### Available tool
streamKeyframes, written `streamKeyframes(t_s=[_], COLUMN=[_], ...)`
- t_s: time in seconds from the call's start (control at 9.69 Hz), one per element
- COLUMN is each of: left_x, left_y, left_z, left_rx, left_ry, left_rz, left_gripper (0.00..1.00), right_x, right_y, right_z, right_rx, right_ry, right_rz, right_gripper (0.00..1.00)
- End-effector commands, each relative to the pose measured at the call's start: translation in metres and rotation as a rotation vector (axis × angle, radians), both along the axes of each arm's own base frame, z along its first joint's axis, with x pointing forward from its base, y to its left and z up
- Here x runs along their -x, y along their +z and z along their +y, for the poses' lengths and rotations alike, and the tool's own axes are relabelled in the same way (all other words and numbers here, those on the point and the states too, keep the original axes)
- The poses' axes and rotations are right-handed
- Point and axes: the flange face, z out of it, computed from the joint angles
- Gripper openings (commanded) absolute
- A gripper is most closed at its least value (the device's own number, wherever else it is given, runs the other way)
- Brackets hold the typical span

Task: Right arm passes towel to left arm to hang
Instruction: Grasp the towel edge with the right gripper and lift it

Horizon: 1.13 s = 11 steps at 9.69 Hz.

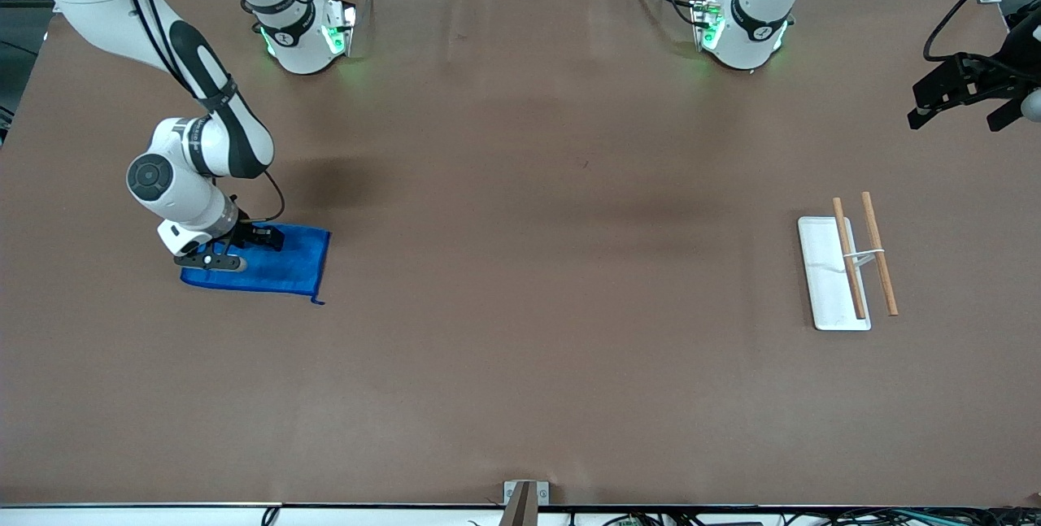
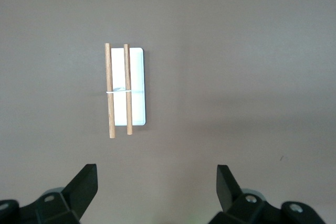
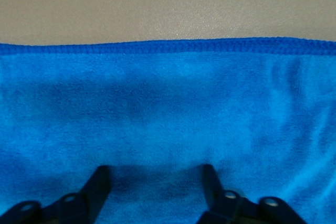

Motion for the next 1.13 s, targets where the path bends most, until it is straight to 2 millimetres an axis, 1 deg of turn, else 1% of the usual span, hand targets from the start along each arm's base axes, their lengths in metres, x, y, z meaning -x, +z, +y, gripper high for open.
streamKeyframes(t_s=[0.0, 0.1, 0.21, 0.31, 0.41, 0.52, 0.62, 0.72, 0.83, 1.03], left_x=[-0.005, -0.005, -0.005, -0.005, -0.005, -0.005, -0.006, -0.006, -0.006, -0.006], left_y=[-0.015, -0.016, -0.015, -0.016, -0.016, -0.016, -0.016, -0.016, -0.016, -0.016], left_z=[0.002, 0.001, 0.002, 0.001, 0.001, 0.002, 0.002, 0.002, 0.002, 0.002], left_rx=[-0.019, -0.019, -0.019, -0.019, -0.019, -0.019, -0.019, -0.019, -0.019, -0.019], left_ry=[-0.002, -0.005, -0.004, -0.005, -0.004, -0.004, -0.004, -0.004, -0.004, -0.004], left_rz=[0.025, 0.026, 0.025, 0.026, 0.026, 0.026, 0.026, 0.025, 0.025, 0.023], left_gripper=[1.00, 1.00, 1.00, 1.00, 1.00, 1.00, 1.00, 1.00, 1.00, 1.00], right_x=[0.005, 0.004, 0.004, 0.003, 0.002, -0.011, -0.023, -0.036, -0.043, -0.047], right_y=[-0.001, -0.002, -0.003, -0.002, 0.004, 0.039, 0.072, 0.109, 0.132, 0.152], right_z=[0.000, 0.000, -0.002, -0.003, -0.002, 0.000, 0.003, 0.012, 0.028, 0.052], right_rx=[0.003, 0.003, 0.002, 0.002, 0.002, 0.003, 0.006, 0.004, -0.005, -0.048], right_ry=[-0.017, -0.018, -0.029, -0.038, -0.032, -0.026, -0.022, -0.007, 0.017, 0.036], right_rz=[-0.007, -0.013, -0.015, -0.007, 0.025, 0.056, 0.139, 0.161, 0.186, 0.168], right_gripper=[0.40, 0.27, 0.08, 0.00, 0.00, 0.00, 0.00, 0.00, 0.00, 0.00])
